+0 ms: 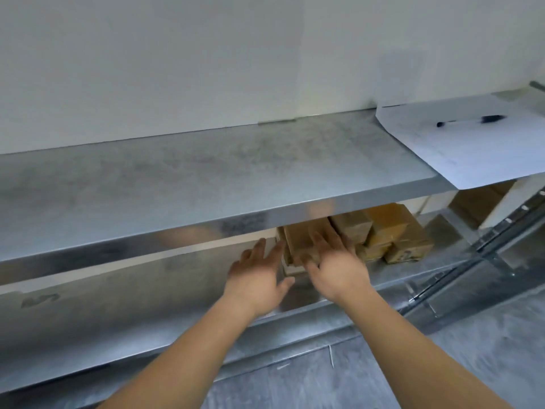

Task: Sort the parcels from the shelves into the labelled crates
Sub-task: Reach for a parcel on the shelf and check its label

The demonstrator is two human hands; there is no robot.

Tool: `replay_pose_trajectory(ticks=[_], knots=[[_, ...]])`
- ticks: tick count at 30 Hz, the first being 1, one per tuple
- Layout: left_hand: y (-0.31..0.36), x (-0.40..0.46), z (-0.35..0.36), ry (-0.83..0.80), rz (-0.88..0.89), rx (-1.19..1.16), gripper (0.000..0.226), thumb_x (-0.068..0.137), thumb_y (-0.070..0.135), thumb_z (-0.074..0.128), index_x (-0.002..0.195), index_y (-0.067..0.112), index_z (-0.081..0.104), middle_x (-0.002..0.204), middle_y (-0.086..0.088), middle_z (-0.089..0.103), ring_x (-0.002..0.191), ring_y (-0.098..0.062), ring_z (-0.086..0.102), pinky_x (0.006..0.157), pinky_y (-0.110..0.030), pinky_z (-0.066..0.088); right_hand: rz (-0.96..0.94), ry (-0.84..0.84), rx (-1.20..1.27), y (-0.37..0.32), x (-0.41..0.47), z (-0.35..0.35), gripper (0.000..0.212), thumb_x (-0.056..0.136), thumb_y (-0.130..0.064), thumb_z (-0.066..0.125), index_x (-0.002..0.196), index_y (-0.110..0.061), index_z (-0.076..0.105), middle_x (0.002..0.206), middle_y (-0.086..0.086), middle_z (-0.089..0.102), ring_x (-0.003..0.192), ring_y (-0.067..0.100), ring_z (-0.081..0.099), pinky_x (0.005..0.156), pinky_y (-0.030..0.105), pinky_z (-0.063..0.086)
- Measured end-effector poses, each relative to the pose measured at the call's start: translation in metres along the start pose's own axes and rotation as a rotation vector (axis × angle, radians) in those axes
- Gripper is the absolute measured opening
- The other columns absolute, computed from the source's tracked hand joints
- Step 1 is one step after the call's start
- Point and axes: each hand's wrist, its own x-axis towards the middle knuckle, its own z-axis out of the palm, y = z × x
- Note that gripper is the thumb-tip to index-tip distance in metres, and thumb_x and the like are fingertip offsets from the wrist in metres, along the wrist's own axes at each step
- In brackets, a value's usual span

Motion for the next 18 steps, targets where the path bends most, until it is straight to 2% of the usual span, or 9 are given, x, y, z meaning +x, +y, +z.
replay_pose_trajectory(ticks=[2, 4, 6, 9, 11, 13, 14, 15, 18], knots=[[0.012, 0.020, 0.006, -0.021, -0.054, -0.015, 0.072, 0.097, 0.059, 0.044, 0.159, 0.042, 0.009, 0.167, -0.009, 0.015, 0.146, -0.036, 0.030, 0.112, -0.047, 0.037, -0.026, 0.022, -0.044, 0.012, 0.011, 0.004, 0.068, 0.092, -0.061, 0.035, 0.156, -0.039, 0.026, 0.169, -0.003, 0.012, 0.143, 0.042, 0.023, 0.111, 0.058, 0.035], [0.023, 0.035, 0.010, -0.038, -0.091, -0.044, 0.064, 0.101, 0.052, 0.038, 0.158, 0.045, 0.009, 0.167, -0.008, 0.016, 0.146, -0.036, 0.029, 0.112, -0.048, 0.036, -0.069, 0.104, -0.058, 0.020, 0.014, 0.009, 0.065, 0.090, -0.055, 0.039, 0.151, -0.033, 0.040, 0.163, 0.001, 0.027, 0.127, 0.045, 0.042, 0.101, 0.054, 0.045], [0.031, 0.047, 0.013, -0.049, -0.107, -0.094, 0.057, 0.104, 0.049, 0.034, 0.157, 0.045, 0.013, 0.166, -0.007, 0.021, 0.145, -0.035, 0.032, 0.111, -0.047, 0.037, -0.118, 0.196, -0.052, 0.024, 0.016, 0.013, 0.055, 0.091, -0.050, 0.041, 0.139, -0.027, 0.054, 0.152, 0.005, 0.043, 0.111, 0.044, 0.052, 0.089, 0.050, 0.051], [0.041, 0.059, 0.017, 0.040, -0.110, -0.298, 0.041, 0.103, 0.047, 0.034, 0.144, 0.044, 0.036, 0.149, -0.003, 0.048, 0.131, -0.031, 0.049, 0.103, -0.044, 0.044, -0.173, 0.281, -0.013, 0.026, 0.023, 0.017, 0.047, 0.094, -0.047, 0.031, 0.113, -0.024, 0.068, 0.128, 0.005, 0.057, 0.099, 0.039, 0.057, 0.080, 0.043, 0.050], [0.051, 0.061, 0.014, 0.111, -0.162, -0.418, 0.033, 0.103, 0.042, 0.038, 0.132, 0.033, 0.051, 0.134, -0.005, 0.061, 0.118, -0.029, 0.058, 0.090, -0.037, 0.045, -0.203, 0.270, -0.011, 0.025, 0.029, 0.020, 0.043, 0.096, -0.041, 0.029, 0.103, -0.026, 0.069, 0.118, 0.003, 0.058, 0.099, 0.034, 0.058, 0.078, 0.039, 0.047], [0.060, 0.059, 0.009, 0.126, -0.233, -0.411, 0.029, 0.103, 0.035, 0.044, 0.126, 0.023, 0.057, 0.127, -0.010, 0.064, 0.112, -0.032, 0.060, 0.082, -0.033, 0.041, -0.222, 0.322, 0.109, 0.023, 0.030, 0.021, 0.025, 0.090, -0.028, 0.045, 0.094, -0.020, 0.068, 0.107, 0.008, 0.057, 0.082, 0.035, 0.061, 0.064, 0.035, 0.045], [0.062, 0.058, 0.007, 0.140, -0.265, -0.406, 0.028, 0.102, 0.033, 0.048, 0.125, 0.020, 0.057, 0.126, -0.011, 0.065, 0.112, -0.033, 0.060, 0.081, -0.034, 0.042, -0.214, 0.347, 0.191, 0.023, 0.027, 0.020, 0.015, 0.086, -0.022, 0.056, 0.095, -0.017, 0.067, 0.105, 0.011, 0.056, 0.071, 0.036, 0.060, 0.057, 0.032, 0.042], [0.062, 0.057, 0.006, 0.159, -0.298, -0.413, 0.029, 0.099, 0.032, 0.053, 0.124, 0.018, 0.057, 0.125, -0.011, 0.065, 0.112, -0.033, 0.061, 0.083, -0.035, 0.045, -0.204, 0.356, 0.253, 0.021, 0.024, 0.018, 0.020, 0.084, -0.020, 0.065, 0.104, -0.017, 0.065, 0.109, 0.013, 0.053, 0.066, 0.036, 0.059, 0.053, 0.031, 0.041], [0.053, 0.049, 0.004, 0.183, -0.419, -0.506, 0.040, 0.087, 0.032, 0.067, 0.119, 0.020, 0.045, 0.116, -0.009, 0.067, 0.104, -0.032, 0.065, 0.083, -0.038, 0.053, -0.197, 0.249, 0.335, 0.019, 0.019, 0.013, 0.074, 0.081, -0.026, 0.077, 0.145, -0.023, 0.041, 0.134, 0.014, 0.039, 0.075, 0.037, 0.063, 0.063, 0.035, 0.051]])
